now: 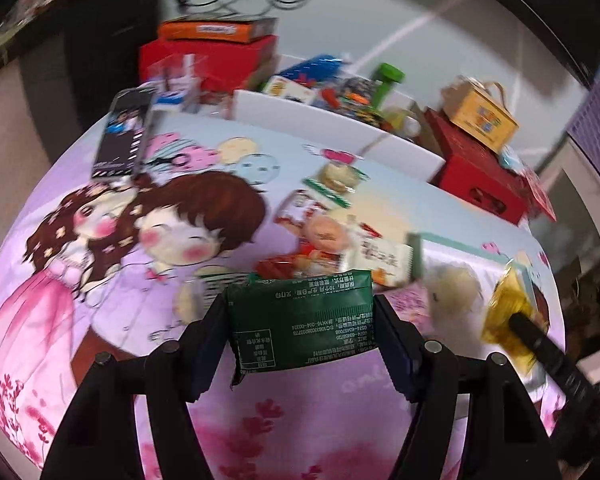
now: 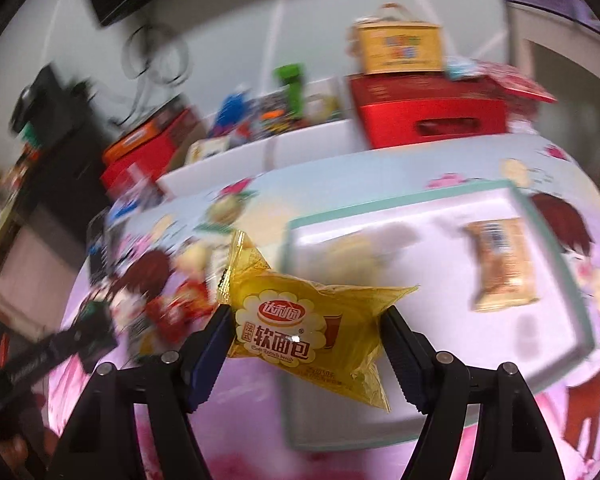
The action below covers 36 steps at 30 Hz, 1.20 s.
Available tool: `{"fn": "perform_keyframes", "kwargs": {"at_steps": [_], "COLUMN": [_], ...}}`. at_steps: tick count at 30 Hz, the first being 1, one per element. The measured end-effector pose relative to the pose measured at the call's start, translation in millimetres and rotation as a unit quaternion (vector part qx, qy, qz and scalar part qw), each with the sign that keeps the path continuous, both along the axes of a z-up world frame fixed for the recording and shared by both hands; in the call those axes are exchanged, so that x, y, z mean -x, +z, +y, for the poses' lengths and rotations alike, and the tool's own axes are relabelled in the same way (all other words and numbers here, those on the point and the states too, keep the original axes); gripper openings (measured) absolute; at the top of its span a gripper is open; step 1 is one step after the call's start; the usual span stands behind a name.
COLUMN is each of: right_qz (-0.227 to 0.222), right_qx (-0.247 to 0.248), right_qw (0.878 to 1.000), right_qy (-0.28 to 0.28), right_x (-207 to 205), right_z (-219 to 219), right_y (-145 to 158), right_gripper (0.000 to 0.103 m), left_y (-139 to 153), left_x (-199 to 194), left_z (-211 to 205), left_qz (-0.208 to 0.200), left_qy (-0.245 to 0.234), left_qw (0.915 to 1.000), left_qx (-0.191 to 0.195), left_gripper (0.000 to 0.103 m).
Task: Organize snacks
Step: 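Carry both packs over the tray and release them inside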
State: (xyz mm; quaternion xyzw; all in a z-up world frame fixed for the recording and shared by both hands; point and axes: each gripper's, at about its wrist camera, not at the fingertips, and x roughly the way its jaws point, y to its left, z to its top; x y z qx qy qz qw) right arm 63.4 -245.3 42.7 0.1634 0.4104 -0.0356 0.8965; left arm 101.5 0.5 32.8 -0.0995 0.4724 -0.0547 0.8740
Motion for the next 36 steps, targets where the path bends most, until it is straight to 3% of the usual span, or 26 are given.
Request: {"fn": "perform_keyframes", "kwargs": {"at_steps": [7,12,19,26,36], "right_qz": [-0.002,0.002,0.008,0.012,0.036], "right_qx": [-0.005,-0.010,-0.019,-0.026,-0.028], "right_qw": [0.995,0.986,0.976,0.972,0.978], "right_qy": [-0.095,-0.165,-0.218,-0.232,-0.204], "right_x": [18.3,41.3,63.3,71.9,58.8], "right_z": [-71.9,-122.8,-166.3,-181.1,-167.7], "right_y": [3.9,1.6,-5.0,-10.0,-24.5], "right_gripper": [0.076,0.076,0.076,0.076,0.076], "left_y": [0.4,-3.4,-13.6,-26.3,-39.9], "left_x": [5.4,14.8,24.9,24.8,24.4], "left_z": [-66.0,-115.3,-163.5,-187.6,-196.8], "left_qz": [-0.007,-0.012,-0.010,-0.008,0.000], "left_qy": [-0.083,-0.143,-0.197,-0.221,-0.229], "left_qw": [0.9965,0.9894,0.9797,0.9745,0.9722], "left_qx": [-0.010,-0.025,-0.038,-0.041,-0.047], "left_gripper": [0.071,0.071,0.071,0.071,0.071]}}
